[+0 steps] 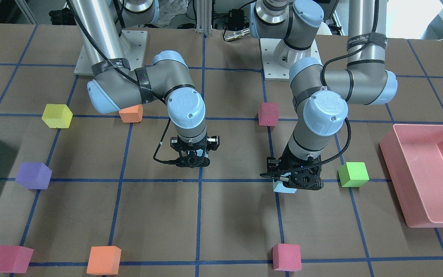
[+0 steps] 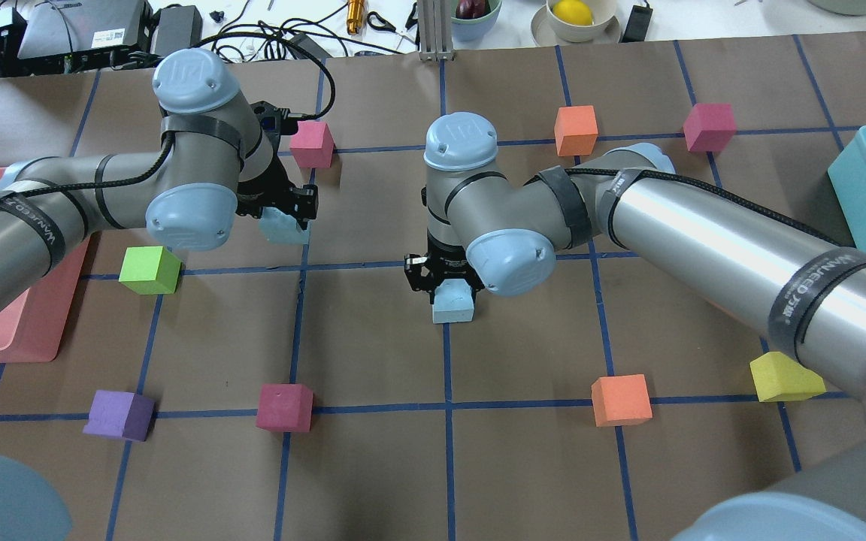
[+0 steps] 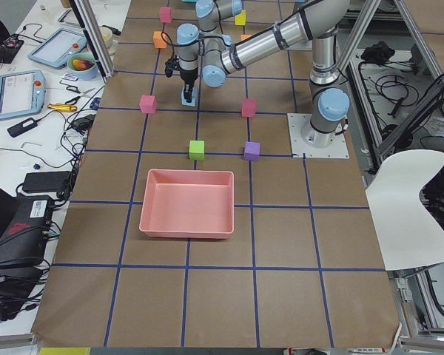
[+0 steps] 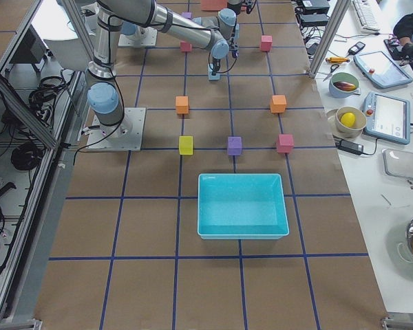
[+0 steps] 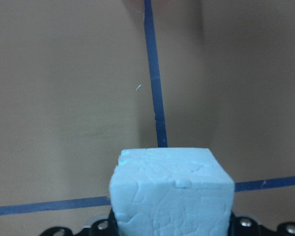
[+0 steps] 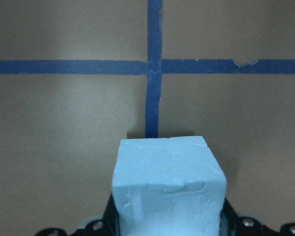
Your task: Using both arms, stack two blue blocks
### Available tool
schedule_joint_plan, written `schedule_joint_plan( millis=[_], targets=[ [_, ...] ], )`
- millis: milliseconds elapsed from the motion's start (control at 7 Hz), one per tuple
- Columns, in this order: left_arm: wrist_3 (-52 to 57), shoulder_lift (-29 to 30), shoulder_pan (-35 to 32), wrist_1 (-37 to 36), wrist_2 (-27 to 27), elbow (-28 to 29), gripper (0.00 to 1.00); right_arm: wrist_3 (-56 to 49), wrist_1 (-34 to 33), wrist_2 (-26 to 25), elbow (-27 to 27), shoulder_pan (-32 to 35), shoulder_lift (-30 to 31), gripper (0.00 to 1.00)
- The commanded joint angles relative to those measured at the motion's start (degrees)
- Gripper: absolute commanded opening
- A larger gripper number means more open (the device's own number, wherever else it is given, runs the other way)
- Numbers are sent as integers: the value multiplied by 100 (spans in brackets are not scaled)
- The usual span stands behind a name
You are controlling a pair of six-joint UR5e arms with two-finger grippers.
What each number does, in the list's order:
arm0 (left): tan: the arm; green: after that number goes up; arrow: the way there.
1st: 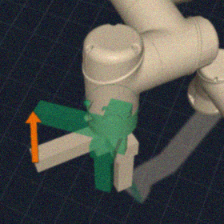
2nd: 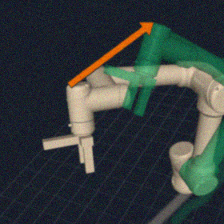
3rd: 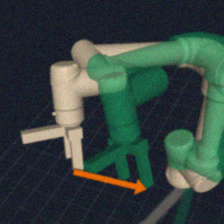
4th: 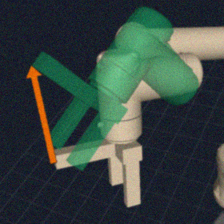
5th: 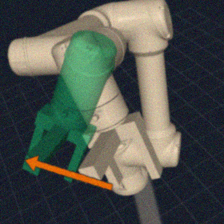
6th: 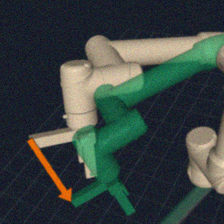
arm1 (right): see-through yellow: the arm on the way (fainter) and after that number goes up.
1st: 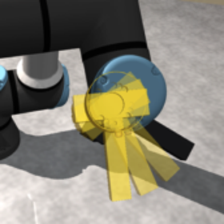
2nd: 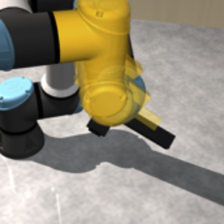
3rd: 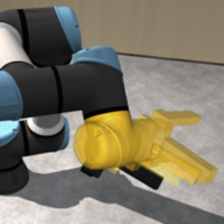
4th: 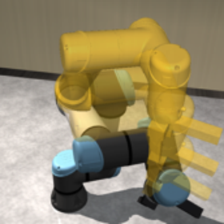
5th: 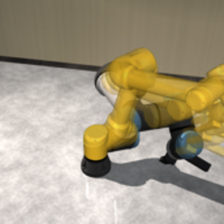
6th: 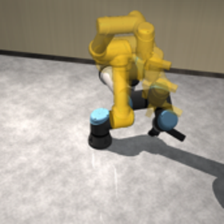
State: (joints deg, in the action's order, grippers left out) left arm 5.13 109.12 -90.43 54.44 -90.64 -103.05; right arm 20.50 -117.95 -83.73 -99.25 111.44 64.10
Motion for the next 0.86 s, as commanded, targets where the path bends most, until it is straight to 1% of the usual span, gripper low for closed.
schedule_joint_plan(
  millis=[0, 143, 429, 571, 714],
  targets=[
    [-3, -67, -1, 58, 2, 22, 0, 7, 44, -21, 98, -17, 59, 100],
    [-3, -67, -18, 84, 2, 13, 0, 16, 200, -30, 238, -26, 155, 100],
    [-3, -102, -18, 154, 2, 91, 0, -89, 1050, -126, 790, -341, 584, 100],
    [-12, -119, -27, 476, 2, 275, 0, -473, 1411, -135, 985, -760, 830, 100],
    [-21, -85, -62, 567, 2, 381, 0, -1338, 1493, -135, 961, -1200, 1189, 100]
  ],
)
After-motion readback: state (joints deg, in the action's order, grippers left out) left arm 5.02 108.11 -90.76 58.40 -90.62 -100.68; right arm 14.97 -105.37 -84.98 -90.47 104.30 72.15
